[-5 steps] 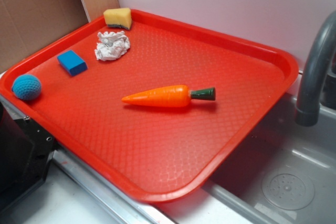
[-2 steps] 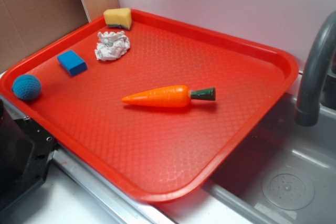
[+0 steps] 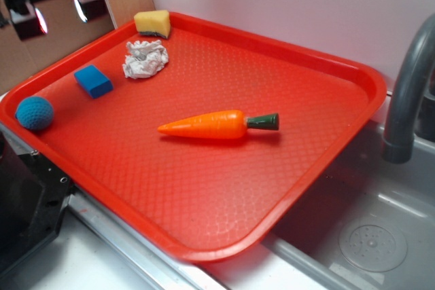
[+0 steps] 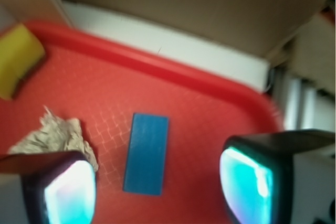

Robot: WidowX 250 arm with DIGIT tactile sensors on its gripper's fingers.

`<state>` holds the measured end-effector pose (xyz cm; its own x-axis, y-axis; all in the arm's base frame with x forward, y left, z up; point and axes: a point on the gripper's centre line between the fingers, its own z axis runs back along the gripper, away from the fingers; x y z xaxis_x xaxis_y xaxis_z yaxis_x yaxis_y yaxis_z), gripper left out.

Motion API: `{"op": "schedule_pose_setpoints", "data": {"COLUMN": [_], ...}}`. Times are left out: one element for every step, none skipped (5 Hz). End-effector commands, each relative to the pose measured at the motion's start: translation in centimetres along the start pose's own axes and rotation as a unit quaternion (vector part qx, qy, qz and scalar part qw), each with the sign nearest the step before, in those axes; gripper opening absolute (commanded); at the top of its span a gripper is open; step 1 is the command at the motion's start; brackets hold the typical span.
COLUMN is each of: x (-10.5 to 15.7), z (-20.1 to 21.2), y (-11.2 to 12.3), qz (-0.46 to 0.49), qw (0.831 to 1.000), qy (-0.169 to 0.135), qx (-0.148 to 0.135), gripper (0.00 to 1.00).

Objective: Grab the blue block.

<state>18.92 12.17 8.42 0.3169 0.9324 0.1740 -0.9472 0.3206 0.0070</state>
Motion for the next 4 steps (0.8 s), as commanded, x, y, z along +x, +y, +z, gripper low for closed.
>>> {"op": "schedule_pose_setpoints", "data": {"x": [0.0,-0.9,-0.6,-1.1], "z": [-4.0,-5.9,-6.0,-6.6], "y": [1.3,0.6,-0.2,-0.1], "qz": [-0.063,-0.065,-0.055,-0.036], "qw": [0.998,0.998,0.998,0.999], "qy": [0.009,0.016,0.012,0.033], "qx": [-0.031,-0.019,-0.008,0.009], "gripper": [1.0,1.0,1.0,1.0]}}
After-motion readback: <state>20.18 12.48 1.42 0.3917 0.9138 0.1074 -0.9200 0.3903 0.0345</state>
